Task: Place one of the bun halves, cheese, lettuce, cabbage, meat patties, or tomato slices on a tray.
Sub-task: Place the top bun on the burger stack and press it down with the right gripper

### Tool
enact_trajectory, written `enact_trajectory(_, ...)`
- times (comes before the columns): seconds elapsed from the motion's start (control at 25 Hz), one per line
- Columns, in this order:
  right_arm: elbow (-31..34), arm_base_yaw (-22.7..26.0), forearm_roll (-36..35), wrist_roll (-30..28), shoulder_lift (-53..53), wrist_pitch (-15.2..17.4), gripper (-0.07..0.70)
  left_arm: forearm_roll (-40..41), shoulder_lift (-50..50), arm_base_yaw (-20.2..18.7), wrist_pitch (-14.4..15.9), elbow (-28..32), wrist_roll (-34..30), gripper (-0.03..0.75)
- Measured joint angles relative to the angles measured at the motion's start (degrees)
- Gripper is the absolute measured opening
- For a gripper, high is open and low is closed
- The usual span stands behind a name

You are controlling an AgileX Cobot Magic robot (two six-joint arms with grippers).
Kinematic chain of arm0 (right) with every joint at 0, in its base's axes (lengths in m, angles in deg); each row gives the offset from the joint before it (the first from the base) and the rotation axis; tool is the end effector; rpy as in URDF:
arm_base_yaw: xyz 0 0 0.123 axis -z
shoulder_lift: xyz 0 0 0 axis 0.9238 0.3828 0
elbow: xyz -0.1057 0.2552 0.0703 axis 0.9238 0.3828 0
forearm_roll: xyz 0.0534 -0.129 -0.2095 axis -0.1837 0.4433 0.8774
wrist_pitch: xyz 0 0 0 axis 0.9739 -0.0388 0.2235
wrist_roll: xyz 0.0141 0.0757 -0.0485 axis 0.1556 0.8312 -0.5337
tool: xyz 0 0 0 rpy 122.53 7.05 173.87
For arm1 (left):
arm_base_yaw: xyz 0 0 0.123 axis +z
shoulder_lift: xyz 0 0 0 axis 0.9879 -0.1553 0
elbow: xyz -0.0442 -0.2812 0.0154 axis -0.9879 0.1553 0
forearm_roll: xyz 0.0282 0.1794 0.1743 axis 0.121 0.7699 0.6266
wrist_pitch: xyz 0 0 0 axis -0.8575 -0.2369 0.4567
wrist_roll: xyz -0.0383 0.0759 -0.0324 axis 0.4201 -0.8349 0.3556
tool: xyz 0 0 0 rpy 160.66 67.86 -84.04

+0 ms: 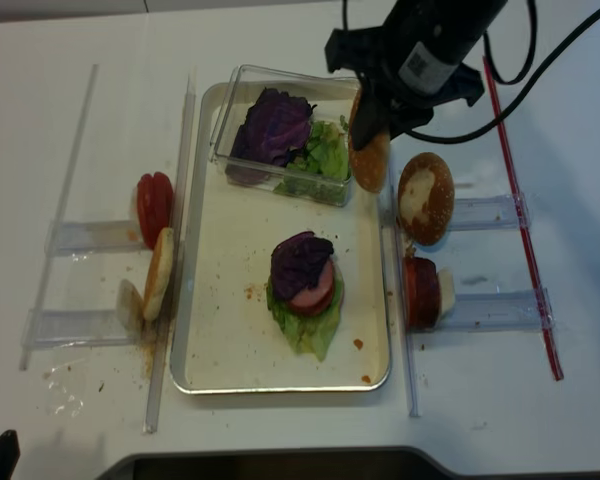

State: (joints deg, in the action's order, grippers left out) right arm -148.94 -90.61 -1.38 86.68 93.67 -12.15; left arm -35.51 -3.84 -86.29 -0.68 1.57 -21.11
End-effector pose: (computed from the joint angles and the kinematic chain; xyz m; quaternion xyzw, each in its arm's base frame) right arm 0.3164 0.1804 0.3118 -0.1075 0.9567 0.2650 0.0536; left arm -0.0105 0.0016 0.2625 0.0363 0.8833 -0.0200 0.4670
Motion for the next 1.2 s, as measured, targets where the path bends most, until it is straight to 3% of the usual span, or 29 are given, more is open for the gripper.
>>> enact_trajectory(0.16, 0.00, -2.08, -1.85, -0.80, 0.00, 0.10, 0.146, 0.00, 0.00, 0.00, 0.00, 0.00, 0.00, 0.341)
enact_trajectory(0.32, 1.25, -2.23, -9.44, -4.65, -0.10, 0.00, 0.146, 0.00, 0.00, 0.00, 0.00, 0.00, 0.00, 0.341)
enact_trajectory(0.8, 14.47, -2.23, -36.45, -26.60, -0.10, -4.98, 0.144, 0.00, 0.00, 0.00, 0.00, 0.00, 0.00, 0.341)
enact_trajectory(1.2, 26.65, -2.23, -50.37, -43.88, -0.23, -6.58, 0.144, 0.00, 0.00, 0.00, 0.00, 0.00, 0.00, 0.341)
